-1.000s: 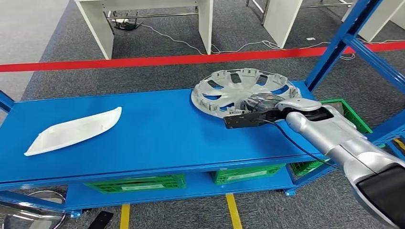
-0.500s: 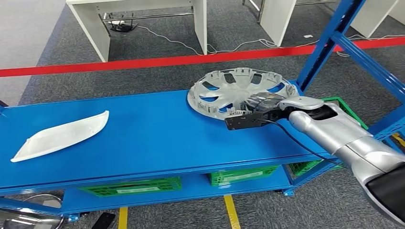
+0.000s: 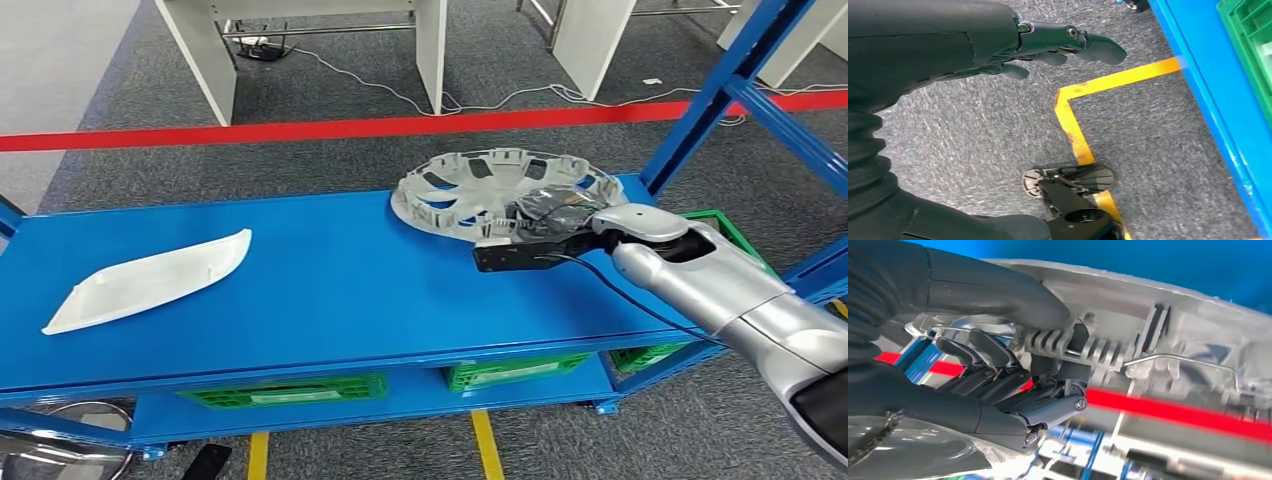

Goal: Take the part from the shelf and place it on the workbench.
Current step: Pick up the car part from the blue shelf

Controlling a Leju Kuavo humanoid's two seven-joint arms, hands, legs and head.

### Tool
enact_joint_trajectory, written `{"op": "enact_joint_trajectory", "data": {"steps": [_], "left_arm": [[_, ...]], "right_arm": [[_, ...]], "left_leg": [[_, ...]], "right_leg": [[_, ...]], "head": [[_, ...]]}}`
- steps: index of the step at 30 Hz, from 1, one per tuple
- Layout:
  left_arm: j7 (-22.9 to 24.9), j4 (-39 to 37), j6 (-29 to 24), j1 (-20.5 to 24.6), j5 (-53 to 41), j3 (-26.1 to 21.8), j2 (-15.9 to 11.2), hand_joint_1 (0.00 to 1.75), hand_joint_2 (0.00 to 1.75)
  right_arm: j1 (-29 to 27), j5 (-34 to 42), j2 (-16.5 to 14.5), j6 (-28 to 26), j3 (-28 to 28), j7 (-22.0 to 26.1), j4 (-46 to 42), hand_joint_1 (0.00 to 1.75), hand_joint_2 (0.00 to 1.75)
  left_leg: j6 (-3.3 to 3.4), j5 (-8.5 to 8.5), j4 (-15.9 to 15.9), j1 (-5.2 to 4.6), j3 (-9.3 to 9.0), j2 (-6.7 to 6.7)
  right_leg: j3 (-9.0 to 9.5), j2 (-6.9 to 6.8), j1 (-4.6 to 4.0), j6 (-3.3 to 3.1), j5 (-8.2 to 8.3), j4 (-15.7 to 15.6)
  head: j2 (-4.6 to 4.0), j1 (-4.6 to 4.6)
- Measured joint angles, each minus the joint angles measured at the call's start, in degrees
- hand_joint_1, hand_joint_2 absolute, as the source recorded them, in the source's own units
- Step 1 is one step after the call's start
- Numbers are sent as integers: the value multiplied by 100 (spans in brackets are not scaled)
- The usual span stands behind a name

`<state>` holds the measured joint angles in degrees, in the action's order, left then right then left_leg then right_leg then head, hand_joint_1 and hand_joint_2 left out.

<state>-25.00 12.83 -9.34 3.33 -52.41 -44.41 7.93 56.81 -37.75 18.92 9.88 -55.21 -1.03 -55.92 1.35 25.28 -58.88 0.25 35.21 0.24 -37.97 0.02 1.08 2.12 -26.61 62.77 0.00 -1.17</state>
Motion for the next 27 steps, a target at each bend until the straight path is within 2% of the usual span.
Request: {"op": "enact_joint_trajectory", "data": {"steps": [1, 2, 4, 6, 7, 9, 10, 11, 12, 13, 15, 16, 17, 19, 21, 23, 25, 26, 27], "left_arm": [[0, 0, -6, -1, -1, -14, 2, 0, 175], [0, 0, -11, -4, -1, -29, 3, 0, 175], [-1, 0, -17, -15, -2, -61, 5, 0, 175], [-4, 0, -21, -20, -9, -80, 3, 0, 175], [-7, 0, -21, -19, -18, -89, 1, 0, 175], [-12, -1, -20, -20, -38, -104, 3, 0, 175], [-13, -1, -20, -22, -45, -114, 8, 0, 175], [-13, -2, -20, -23, -53, -123, 12, 0, 175], [-13, -2, -20, -24, -66, -130, 16, 0, 175], [-13, -2, -20, -23, -79, -135, 17, 0, 175], [-13, -2, -21, -17, -101, -142, 16, 0, 175], [-13, -2, -21, -11, -106, -146, 16, 0, 175], [-13, -2, -21, -4, -113, -154, 19, 0, 175], [-11, -2, -22, 3, -138, -171, 28, 0, 175], [-10, -2, -25, 2, -162, -185, 44, 0, 175], [-8, -2, -33, 15, -174, -194, 56, 0, 175], [3, -2, -41, 23, -186, -205, 61, 0, 175], [20, -2, -45, 21, -191, -212, 67, 0, 175], [41, -2, -50, 20, -195, -218, 72, 0, 175]], "right_arm": [[-59, -52, 28, -109, 30, -73, -116, 175, 175], [-130, -100, 52, -191, 68, -129, -231, 175, 175], [-263, -173, 103, -273, 154, -185, -442, 175, 175], [-342, -250, 139, -295, 248, -191, -611, 175, 175], [-373, -302, 149, -307, 307, -193, -690, 175, 175], [-472, -425, 167, -367, 449, -191, -857, 175, 175], [-543, -498, 173, -431, 524, -190, -944, 175, 175], [-625, -586, 179, -526, 604, -188, -1038, 175, 175], [-711, -688, 182, -648, 696, -189, -1140, 175, 175], [-798, -799, 184, -779, 806, -192, -1256, 175, 175], [-939, -975, 184, -1009, 1039, -195, -1483, 175, 175], [-988, -1046, 184, -1097, 1137, -197, -1576, 175, 175], [-1033, -1120, 184, -1190, 1219, -197, -1654, 175, 175], [-1153, -1313, 184, -1421, 1386, -191, -1826, 175, 175], [-1309, -1501, 180, -1701, 1589, -174, -2046, 175, 175], [-1453, -1649, 175, -1952, 1788, -152, -2248, 175, 175], [-1595, -1756, 172, -2127, 1949, -138, -2397, 175, 175], [-1665, -1802, 171, -2200, 2012, -133, -2461, 175, 175], [-1725, -1852, 167, -2282, 2070, -110, -2526, 175, 175]], "left_leg": [[-29, 7, -16, -9, 15, 3], [-53, 8, -30, -19, 31, 5], [-99, 7, -36, -24, 47, 8], [-158, 116, -157, -17, 90, 4], [-191, 247, -354, -10, 169, 1], [-241, 612, -1077, 7, 473, -4], [-252, 738, -1418, 13, 623, -4], [-256, 776, -1626, 16, 713, -4], [-251, 692, -1602, 17, 699, -4], [-236, 511, -1359, 16, 587, -4], [-187, 123, -600, 6, 240, -3], [-161, 33, -293, -2, 103, -3], [-142, 15, -123, -11, 34, 0], [-107, 53, -37, -15, 11, 9], [-45, 25, 7, 8, -6, 13], [17, 2, 44, 28, -25, 11], [42, 3, 42, 26, -24, 15], [44, 5, 41, 25, -26, 17], [43, 7, 39, 25, -29, 19]], "right_leg": [[117, 1, -1, -17, 59, -228], [165, 6, -9, -41, 48, -315], [178, 15, -13, -109, 33, -329], [197, 8, 6, -175, 39, -349], [209, 3, 18, -205, 41, -360], [220, -4, 18, -239, 37, -360], [223, -3, 16, -242, 35, -360], [227, -1, 14, -243, 33, -359], [233, 2, 14, -242, 31, -358], [243, 5, 13, -238, 27, -357], [257, 12, 3, -217, 15, -354], [250, 17, -7, -198, 13, -349], [237, 18, -16, -175, 15, -349], [222, 13, -23, -117, 29, -367], [173, 4, -17, -66, -40, -304], [-54, 4, -13, -38, -313, 157], [-406, 5, -13, -19, -631, 902], [-529, 4, -12, -12, -686, 1148], [-560, 3, -10, -8, -630, 1189]], "head": [[0, -2], [0, -3], [0, -8], [0, -12], [0, -17], [0, -25], [0, -25], [0, -25], [0, -25], [0, -25], [0, -26], [0, -23], [0, -20], [0, -15], [0, -14], [0, -9], [0, -6], [0, -7], [0, -5]]}}
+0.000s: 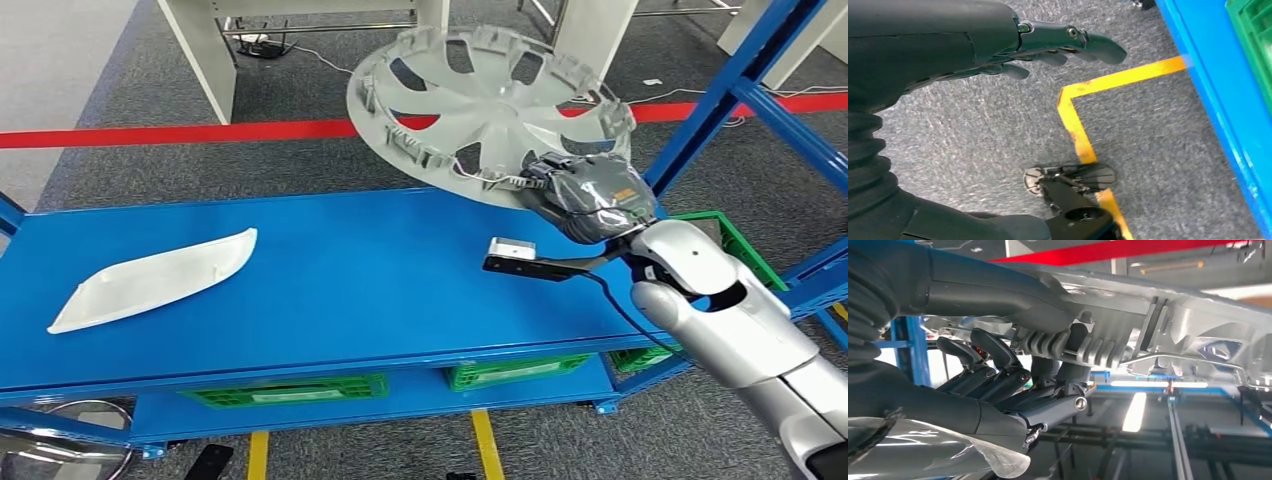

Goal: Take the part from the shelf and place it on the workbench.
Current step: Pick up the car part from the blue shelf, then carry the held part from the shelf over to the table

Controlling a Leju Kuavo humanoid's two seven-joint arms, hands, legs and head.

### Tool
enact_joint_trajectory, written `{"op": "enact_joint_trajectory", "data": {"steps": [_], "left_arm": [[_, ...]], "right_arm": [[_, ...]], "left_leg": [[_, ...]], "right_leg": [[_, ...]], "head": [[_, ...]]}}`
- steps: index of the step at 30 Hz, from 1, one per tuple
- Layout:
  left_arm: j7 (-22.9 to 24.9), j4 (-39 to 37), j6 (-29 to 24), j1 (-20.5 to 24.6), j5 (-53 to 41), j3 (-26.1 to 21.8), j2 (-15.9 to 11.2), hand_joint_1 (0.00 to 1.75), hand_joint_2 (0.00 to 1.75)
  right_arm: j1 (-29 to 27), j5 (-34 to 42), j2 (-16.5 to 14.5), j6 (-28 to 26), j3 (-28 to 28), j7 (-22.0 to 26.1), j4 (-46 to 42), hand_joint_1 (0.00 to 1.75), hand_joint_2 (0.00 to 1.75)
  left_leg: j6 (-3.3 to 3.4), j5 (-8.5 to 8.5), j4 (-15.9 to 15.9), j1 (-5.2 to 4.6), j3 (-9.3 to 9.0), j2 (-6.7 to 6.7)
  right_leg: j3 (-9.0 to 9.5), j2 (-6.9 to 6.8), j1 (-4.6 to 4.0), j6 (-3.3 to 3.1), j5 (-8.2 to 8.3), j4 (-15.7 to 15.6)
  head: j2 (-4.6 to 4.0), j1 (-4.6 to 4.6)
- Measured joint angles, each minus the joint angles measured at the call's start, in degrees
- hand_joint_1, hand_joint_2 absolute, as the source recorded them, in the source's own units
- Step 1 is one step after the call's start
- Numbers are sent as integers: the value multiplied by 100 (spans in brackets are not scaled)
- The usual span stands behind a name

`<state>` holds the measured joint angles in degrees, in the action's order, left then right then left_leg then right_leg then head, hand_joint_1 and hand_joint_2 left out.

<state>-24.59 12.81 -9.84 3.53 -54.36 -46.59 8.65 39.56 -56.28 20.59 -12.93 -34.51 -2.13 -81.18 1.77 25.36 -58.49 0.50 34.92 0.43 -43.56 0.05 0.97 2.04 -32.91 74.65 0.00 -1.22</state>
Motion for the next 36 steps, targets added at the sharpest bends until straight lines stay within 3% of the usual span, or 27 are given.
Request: {"op": "enact_joint_trajectory", "data": {"steps": [1, 3, 5, 8, 10, 13, 15, 16, 19, 21, 23, 25, 26, 29, 30, 31, 32, 34, 36], "left_arm": [[27, 0, -12, 1, -2, -4, 8, 0, 175], [95, 0, -84, 11, -4, -13, 25, 0, 175], [173, 0, -206, 25, -2, -30, 39, 0, 175], [267, 0, -357, 34, 0, -65, 58, 0, 175], [296, 0, -416, 45, -1, -88, 66, 0, 175], [308, 0, -497, 65, -1, -127, 81, 0, 175], [309, 0, -544, 69, 10, -150, 94, 0, 175], [308, 0, -570, 72, 19, -161, 99, 0, 175], [302, 0, -619, 92, 38, -191, 100, 0, 175], [291, 0, -623, 114, 41, -205, 105, 0, 175], [271, 0, -637, 121, 43, -226, 115, 0, 175], [248, 0, -661, 123, 44, -255, 121, 0, 175], [238, 0, -670, 131, 43, -265, 123, 0, 175], [224, 0, -679, 146, 42, -277, 137, 0, 175], [224, 0, -679, 143, 42, -282, 141, 0, 175], [224, 0, -680, 141, 42, -288, 142, 0, 175], [224, 0, -680, 140, 42, -292, 143, 0, 175], [222, 0, -681, 143, 40, -297, 147, 0, 175], [219, 0, -681, 146, 34, -298, 150, 0, 175]], "right_arm": [[-50, -59, -9, -94, 57, 30, -69, 175, 175], [-130, -182, -53, -304, 195, 109, -218, 175, 175], [-206, -274, -125, -477, 322, 161, -351, 175, 175], [-332, -341, -225, -656, 454, 206, -521, 175, 175], [-382, -303, -289, -770, 525, 295, -611, 175, 175], [-515, -17, -440, -1052, 624, 550, -747, 175, 175], [-664, 464, -565, -1219, 671, 832, -859, 175, 175], [-735, 814, -640, -1265, 695, 1003, -936, 175, 175], [-848, 1666, -833, -1248, 752, 1346, -1156, 175, 175], [-905, 2058, -911, -1106, 777, 1461, -1244, 175, 175], [-984, 2783, -973, -768, 821, 1664, -1348, 175, 175], [-1059, 3591, -1022, -374, 882, 1870, -1456, 175, 175], [-1090, 3870, -1035, -220, 904, 1935, -1489, 175, 175], [-1202, 4215, -1051, 14, 919, 2018, -1539, 175, 175], [-1238, 4241, -1056, 35, 921, 2024, -1547, 175, 175], [-1260, 4259, -1061, 48, 928, 2028, -1553, 175, 175], [-1269, 4291, -1065, 72, 940, 2035, -1562, 175, 175], [-1263, 4462, -1075, 227, 979, 2081, -1595, 175, 175], [-1259, 4815, -1094, 554, 1020, 2151, -1631, 175, 175]], "left_leg": [[-5, 4, -2, 1, -6, 3], [-36, 24, -15, -7, -14, 11], [-88, 39, -48, -31, 10, 17], [-157, 49, -72, -39, 40, 19], [-215, 203, -266, -32, 109, 12], [-288, 699, -1251, -11, 525, 3], [-297, 770, -1647, -8, 699, 1], [-288, 651, -1545, -8, 652, 1], [-211, 104, -474, -24, 157, 2], [-173, 32, -103, -46, 1, 3], [-142, 35, -39, -48, -7, 4], [-80, -11, 15, -24, -18, -3], [-48, -34, 40, -10, -19, -8], [-5, -63, 40, -10, 10, -10], [-1, -68, 36, -12, 17, -9], [0, -71, 30, -12, 21, -7], [-3, -74, 22, -12, 21, -3], [-34, -75, -1, -25, 30, 7], [-97, -91, -22, -44, 59, 9]], "right_leg": [[78, -1, 3, -2, 151, -177], [449, -7, 8, -19, 525, -925], [729, -3, 1, -49, 663, -1461], [771, 4, -2, -120, 641, -1537], [790, -5, 19, -187, 647, -1551], [812, -12, 22, -240, 642, -1556], [824, -10, 17, -244, 638, -1553], [833, -5, 16, -243, 636, -1552], [859, 16, 5, -224, 624, -1549], [835, 24, -8, -182, 633, -1548], [817, 25, -10, -122, 654, -1567], [756, 20, -7, -70, 562, -1479], [662, 18, -7, -52, 426, -1281], [199, 12, -4, -24, -99, -204], [121, 12, -5, -20, -147, 8], [150, 11, -5, -22, -85, -1], [299, 9, -5, -31, 72, -247], [762, 2, -13, -64, 387, -1058], [1026, 10, -29, -105, 489, -1544]], "head": [[0, 0], [0, 0], [0, -5], [0, -4], [0, -18], [0, -39], [0, -38], [0, -38], [0, -38], [0, -33], [0, -32], [0, -24], [0, -15], [0, 0], [0, -1], [0, 1], [0, 1], [0, 2], [0, -5]]}}
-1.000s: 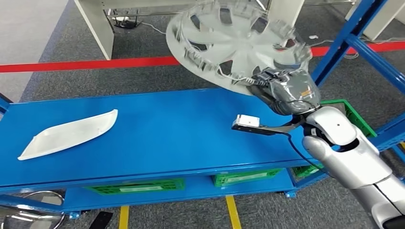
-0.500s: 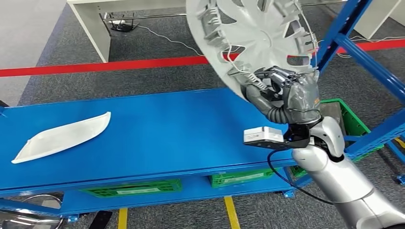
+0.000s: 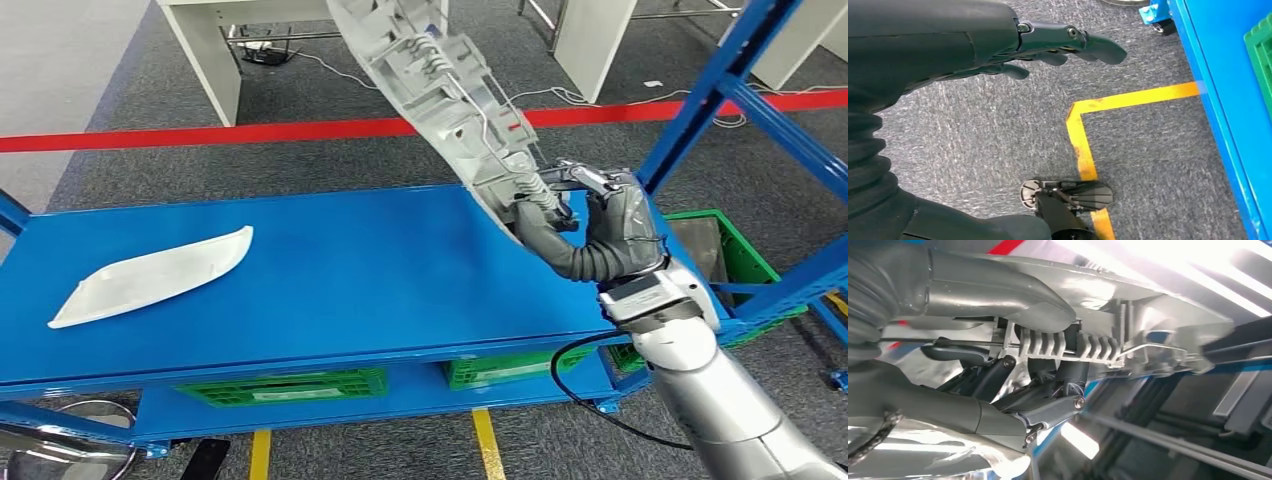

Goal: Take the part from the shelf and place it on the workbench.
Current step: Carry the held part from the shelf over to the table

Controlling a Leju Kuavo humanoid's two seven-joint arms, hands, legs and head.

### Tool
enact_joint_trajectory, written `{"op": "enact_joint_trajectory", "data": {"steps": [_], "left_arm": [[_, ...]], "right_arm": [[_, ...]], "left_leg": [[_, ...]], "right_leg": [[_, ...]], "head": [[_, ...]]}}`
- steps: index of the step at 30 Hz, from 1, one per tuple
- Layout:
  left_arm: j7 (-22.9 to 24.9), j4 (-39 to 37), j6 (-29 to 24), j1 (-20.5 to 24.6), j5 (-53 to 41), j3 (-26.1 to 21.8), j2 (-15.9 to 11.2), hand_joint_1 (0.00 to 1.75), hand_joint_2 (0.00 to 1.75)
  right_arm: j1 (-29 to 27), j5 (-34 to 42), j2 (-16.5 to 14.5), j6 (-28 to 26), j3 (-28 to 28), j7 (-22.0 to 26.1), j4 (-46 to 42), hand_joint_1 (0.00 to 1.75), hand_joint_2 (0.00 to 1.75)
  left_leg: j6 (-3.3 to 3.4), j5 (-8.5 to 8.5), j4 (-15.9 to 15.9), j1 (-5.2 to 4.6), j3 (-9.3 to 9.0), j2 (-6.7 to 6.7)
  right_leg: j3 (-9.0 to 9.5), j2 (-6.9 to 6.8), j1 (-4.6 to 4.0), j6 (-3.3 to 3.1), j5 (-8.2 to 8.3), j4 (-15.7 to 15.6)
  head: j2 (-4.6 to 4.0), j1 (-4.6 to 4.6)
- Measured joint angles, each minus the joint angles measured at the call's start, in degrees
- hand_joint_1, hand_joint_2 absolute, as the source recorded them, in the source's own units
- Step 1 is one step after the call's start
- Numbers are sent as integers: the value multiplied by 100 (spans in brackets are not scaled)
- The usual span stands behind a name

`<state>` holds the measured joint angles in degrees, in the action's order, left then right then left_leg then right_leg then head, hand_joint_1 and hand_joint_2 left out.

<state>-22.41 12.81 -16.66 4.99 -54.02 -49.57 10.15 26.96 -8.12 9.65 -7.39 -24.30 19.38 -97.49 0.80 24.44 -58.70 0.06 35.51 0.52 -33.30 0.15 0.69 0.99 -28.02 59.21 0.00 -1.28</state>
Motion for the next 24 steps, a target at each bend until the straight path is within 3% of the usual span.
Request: {"op": "enact_joint_trajectory", "data": {"steps": [2, 4, 6, 8, 9, 10, 11, 13, 15, 19, 21, 23, 24], "left_arm": [[-9, 0, 0, 0, -19, -1, -1, 0, 175], [-27, 0, 1, 5, -44, -1, -7, 0, 175], [-44, 0, 5, 17, -60, -1, -16, 0, 175], [-55, 0, 23, 25, -67, -1, -20, 0, 175], [-58, 0, 34, 25, -69, -1, -20, 0, 175], [-61, 0, 47, 24, -70, -1, -20, 0, 175], [-62, 0, 55, 25, -71, -1, -21, 0, 175], [-64, 0, 63, 31, -72, -1, -27, 0, 175], [-66, 0, 60, 43, -74, -1, -34, 0, 175], [-68, 0, 49, 45, -74, -1, -29, 0, 175], [-63, 0, 30, 59, -63, -4, -24, 0, 175], [-50, 0, 2, 66, -55, -8, -21, 0, 175], [-40, 0, -13, 64, -52, -9, -17, 0, 175]], "right_arm": [[-15, 392, -14, 445, 27, 38, -14, 175, 175], [-21, 660, -13, 918, 31, 45, -10, 175, 175], [-4, 793, -13, 1300, 8, 45, 6, 175, 175], [11, 849, -13, 1560, -27, 60, 47, 175, 175], [13, 867, -13, 1648, -45, 71, 71, 175, 175], [13, 885, -13, 1714, -62, 84, 90, 175, 175], [12, 902, -13, 1754, -80, 97, 101, 175, 175], [20, 923, -13, 1787, -117, 126, 107, 175, 175], [35, 930, -13, 1794, -144, 153, 106, 175, 175], [50, 992, -13, 1828, -165, 170, 103, 175, 175], [64, 1086, -13, 1861, -161, 193, 78, 175, 175], [66, 1155, -13, 1880, -153, 223, 23, 175, 175], [58, 1176, -13, 1889, -148, 235, -8, 175, 175]], "left_leg": [[-67, -33, 7, 2, 19, -6], [-131, 37, -63, 13, 50, -11], [-194, 344, -512, 28, 223, -14], [-234, 700, -1242, 39, 507, -15], [-239, 775, -1481, 40, 591, -15], [-234, 745, -1523, 40, 582, -15], [-217, 620, -1341, 39, 469, -15], [-153, 290, -600, 26, 68, -14], [-97, 156, -69, 1, -183, -14], [3, 104, 87, 6, -202, -24], [59, 53, 137, 30, -198, -36], [81, 38, 135, 23, -168, -39], [84, 34, 132, 22, -158, -40]], "right_leg": [[2, 23, -10, -49, 14, -48], [-8, 21, 7, -111, 54, -66], [-12, -1, 27, -156, 83, -79], [-24, -22, 20, -171, 92, -78], [-31, -29, 15, -174, 95, -77], [-36, -33, 10, -176, 99, -76], [-38, -34, 5, -175, 103, -76], [-37, -31, -8, -164, 111, -74], [-62, -26, -24, -128, 126, -68], [-136, -24, -17, -11, 112, -47], [-334, -21, -9, 31, -159, 347], [-660, -21, -3, 61, -532, 1094], [-777, -22, -2, 71, -623, 1375]], "head": [[0, -4], [0, -11], [0, -30], [0, -38], [0, -38], [0, -38], [0, -39], [0, -38], [0, -34], [0, -28], [0, -10], [0, 3], [0, 2]]}}
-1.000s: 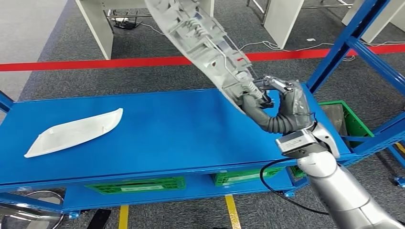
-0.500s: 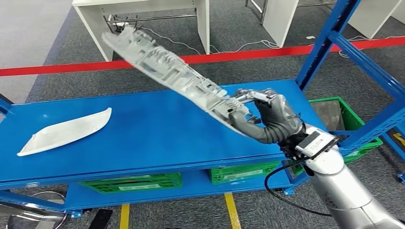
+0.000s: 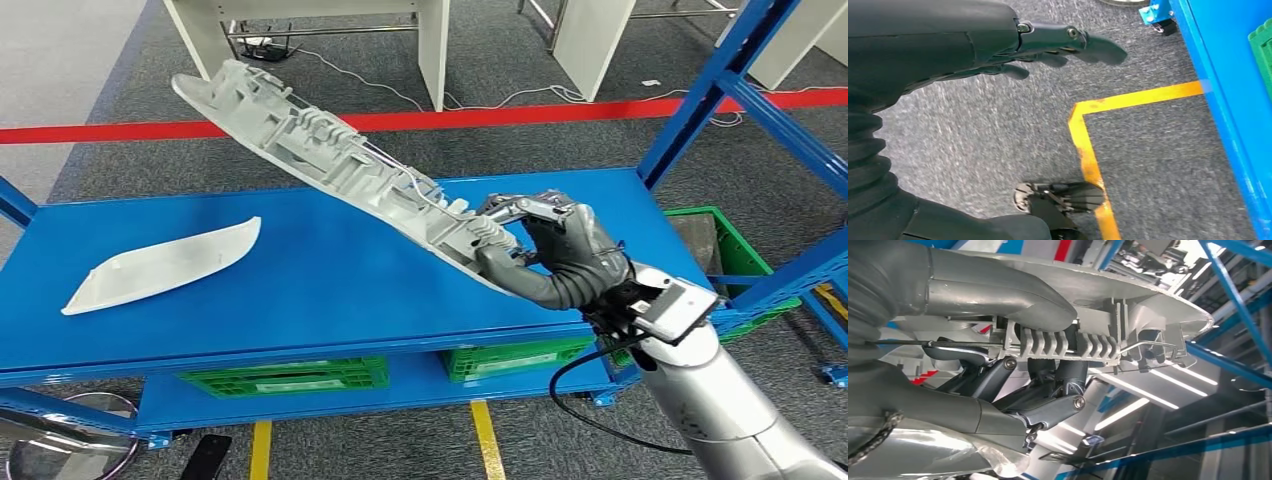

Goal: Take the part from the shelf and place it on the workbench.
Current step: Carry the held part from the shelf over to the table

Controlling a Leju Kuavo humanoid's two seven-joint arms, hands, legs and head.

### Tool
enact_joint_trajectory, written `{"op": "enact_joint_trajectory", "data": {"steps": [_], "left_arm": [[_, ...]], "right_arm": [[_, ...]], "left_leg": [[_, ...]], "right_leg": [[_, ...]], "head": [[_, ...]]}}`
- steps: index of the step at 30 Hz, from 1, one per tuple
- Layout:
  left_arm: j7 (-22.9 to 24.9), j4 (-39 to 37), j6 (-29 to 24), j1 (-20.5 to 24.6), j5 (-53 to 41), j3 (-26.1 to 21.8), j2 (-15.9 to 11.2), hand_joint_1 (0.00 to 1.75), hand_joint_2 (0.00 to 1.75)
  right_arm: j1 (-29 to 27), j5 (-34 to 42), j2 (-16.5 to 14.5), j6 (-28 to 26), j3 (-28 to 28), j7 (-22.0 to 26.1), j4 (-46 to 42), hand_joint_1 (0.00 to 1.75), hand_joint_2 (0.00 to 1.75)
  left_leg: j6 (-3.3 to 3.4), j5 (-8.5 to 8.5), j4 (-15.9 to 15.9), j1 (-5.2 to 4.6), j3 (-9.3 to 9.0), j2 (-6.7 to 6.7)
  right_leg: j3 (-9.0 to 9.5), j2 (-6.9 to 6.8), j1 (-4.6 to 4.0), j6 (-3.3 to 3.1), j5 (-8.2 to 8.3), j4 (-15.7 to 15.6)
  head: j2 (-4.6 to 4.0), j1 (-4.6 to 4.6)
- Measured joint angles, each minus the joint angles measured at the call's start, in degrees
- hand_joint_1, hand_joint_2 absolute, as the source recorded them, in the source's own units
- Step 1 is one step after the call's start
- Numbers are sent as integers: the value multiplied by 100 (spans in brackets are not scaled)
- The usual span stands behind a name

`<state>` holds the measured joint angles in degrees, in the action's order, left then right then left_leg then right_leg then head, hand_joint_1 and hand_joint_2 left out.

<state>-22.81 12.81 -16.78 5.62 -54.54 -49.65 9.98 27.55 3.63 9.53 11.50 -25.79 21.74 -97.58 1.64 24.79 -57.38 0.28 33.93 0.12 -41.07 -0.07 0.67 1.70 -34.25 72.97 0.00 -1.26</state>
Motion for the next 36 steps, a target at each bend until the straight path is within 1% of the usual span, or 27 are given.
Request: {"op": "enact_joint_trajectory", "data": {"steps": [1, 2, 4, 5, 6, 8, 10, 11, 12, 14, 15, 16, 17, 18, 20, 21, 22, 25, 26, 27, 29, 30, 31, 32, 33, 34, 36], "left_arm": [[8, 0, -12, -3, 3, -3, 4, 0, 175], [15, 0, -21, -4, 6, -9, 8, 0, 175], [21, 0, -29, -1, 10, -21, 15, 0, 175], [22, 0, -32, 2, 10, -27, 17, 0, 175], [23, 0, -33, 5, 10, -31, 19, 0, 175], [28, 0, -36, 3, 10, -35, 21, 0, 175], [30, 0, -48, 1, 10, -38, 22, 0, 175], [30, 0, -59, 3, 10, -39, 21, 0, 175], [30, 0, -72, 6, 10, -39, 19, 0, 175], [32, 0, -99, 6, 10, -42, 19, 0, 175], [35, 0, -109, 4, 10, -43, 19, 0, 175], [39, 0, -115, 3, 10, -45, 20, 0, 175], [41, 0, -118, 4, 9, -46, 20, 0, 175], [43, 0, -120, 6, 9, -48, 19, 0, 175], [44, 0, -125, 17, 4, -51, 13, 0, 175], [44, 0, -127, 29, 2, -54, 9, 0, 175], [45, 0, -129, 39, -1, -58, 5, 0, 175], [46, 0, -134, 40, -5, -76, 11, 0, 175], [47, 0, -136, 40, -5, -81, 14, 0, 175], [49, 0, -138, 47, -5, -85, 18, 0, 175], [49, 0, -140, 61, -4, -92, 20, 0, 175], [48, 0, -141, 62, -4, -93, 23, 0, 175], [47, 0, -144, 60, -4, -95, 26, 0, 175], [47, 0, -149, 57, -4, -96, 27, 0, 175], [48, 0, -154, 57, -4, -97, 27, 0, 175], [48, 0, -158, 59, -3, -99, 28, 0, 175], [49, 0, -168, 64, -3, -101, 31, 0, 175]], "right_arm": [[-8, 13, 0, 8, 8, 9, -32, 175, 175], [-14, 22, 0, 15, 19, 14, -65, 175, 175], [-19, 42, 0, 12, 50, 31, -146, 175, 175], [-18, 55, -1, 0, 71, 46, -194, 175, 175], [-20, 69, -6, -16, 94, 71, -249, 175, 175], [-33, 95, -16, -52, 150, 114, -358, 175, 175], [-48, 106, -26, -101, 193, 143, -456, 175, 175], [-53, 105, -38, -137, 213, 159, -508, 175, 175], [-57, 102, -56, -179, 233, 184, -566, 175, 175], [-61, 91, -102, -268, 278, 230, -693, 175, 175], [-64, 86, -121, -303, 297, 241, -746, 175, 175], [-66, 81, -135, -333, 313, 243, -794, 175, 175], [-70, 75, -144, -353, 327, 240, -833, 175, 175], [-74, 68, -150, -365, 342, 238, -866, 175, 175], [-75, 60, -158, -380, 367, 238, -923, 175, 175], [-75, 56, -163, -389, 383, 240, -942, 175, 175], [-74, 52, -167, -401, 397, 242, -957, 175, 175], [-78, 37, -173, -432, 425, 243, -972, 175, 175], [-77, 33, -173, -437, 431, 243, -973, 175, 175], [-74, 29, -173, -443, 438, 243, -974, 175, 175], [-73, 22, -173, -455, 453, 244, -975, 175, 175], [-78, 18, -173, -460, 457, 243, -975, 175, 175], [-86, 15, -173, -463, 460, 241, -974, 175, 175], [-91, 10, -173, -465, 460, 239, -973, 175, 175], [-93, 5, -173, -466, 461, 237, -973, 175, 175], [-88, 0, -173, -466, 461, 235, -972, 175, 175], [-65, -17, -173, -475, 461, 237, -973, 175, 175]], "left_leg": [[0, -3, -4, -1, 6, 0], [-1, -4, -10, 0, 8, 0], [-17, 0, -38, 0, 15, 2], [-36, 5, -72, -11, 36, 5], [-66, 1, -100, -20, 67, 6], [-127, -21, -136, -35, 125, 6], [-184, 16, -172, -27, 157, 4], [-216, 118, -284, -22, 197, 4], [-249, 288, -509, -13, 278, 4], [-300, 712, -1235, 3, 529, 4], [-310, 852, -1554, 8, 629, 4], [-311, 895, -1717, 9, 657, 4], [-302, 829, -1662, 9, 586, 4], [-281, 677, -1391, 8, 414, 4], [-214, 374, -611, -9, -22, 5], [-184, 298, -311, -22, -172, 6], [-160, 282, -157, -35, -235, 7], [-85, 230, -67, -39, -211, 3], [-49, 188, -38, -28, -198, -3], [-14, 147, -11, -15, -177, -9], [27, 88, -4, -10, -107, -15], [34, 62, -9, -14, -68, -15], [32, 39, -13, -17, -33, -16], [27, 18, -19, -19, -3, -15], [18, 1, -30, -19, 24, -15], [8, -10, -46, -19, 44, -14], [-30, -32, -96, -38, 102, -12]], "right_leg": [[-29, 0, 0, 7, 12, 99], [53, -1, 1, 6, 130, -28], [448, -4, 3, -12, 476, -747], [638, -3, 0, -25, 585, -1097], [752, 1, -4, -40, 634, -1320], [783, 17, -17, -78, 631, -1412], [755, 17, -1, -145, 663, -1412], [748, 10, 9, -182, 684, -1424], [739, 2, 20, -214, 704, -1434], [707, -6, 14, -250, 730, -1433], [692, -8, 11, -257, 741, -1432], [678, -9, 8, -259, 754, -1431], [668, -8, 5, -257, 767, -1431], [661, -5, 2, -249, 779, -1430], [646, 0, -11, -219, 805, -1426], [629, -1, -19, -195, 821, -1421], [608, -3, -24, -165, 840, -1418], [547, -9, -18, -57, 882, -1423], [498, -7, -16, -29, 811, -1356], [411, -4, -14, -6, 671, -1180], [135, -1, -3, 28, 241, -492], [9, -1, 1, 44, 71, -128], [-57, -1, 1, 54, -15, 106], [-11, -1, 1, 57, 16, 111], [157, -2, 1, 52, 147, -123], [404, -4, 1, 42, 317, -522], [841, -3, -11, 6, 509, -1247]], "head": [[0, 1], [0, 2], [0, 2], [0, 2], [0, -1], [0, -1], [0, -2], [0, -13], [0, -20], [0, -36], [0, -36], [0, -36], [0, -36], [0, -36], [0, -36], [0, -36], [0, -32], [0, -27], [0, -22], [0, -12], [0, 2], [0, 3], [0, 2], [0, 3], [0, 3], [0, 4], [0, -1]]}}
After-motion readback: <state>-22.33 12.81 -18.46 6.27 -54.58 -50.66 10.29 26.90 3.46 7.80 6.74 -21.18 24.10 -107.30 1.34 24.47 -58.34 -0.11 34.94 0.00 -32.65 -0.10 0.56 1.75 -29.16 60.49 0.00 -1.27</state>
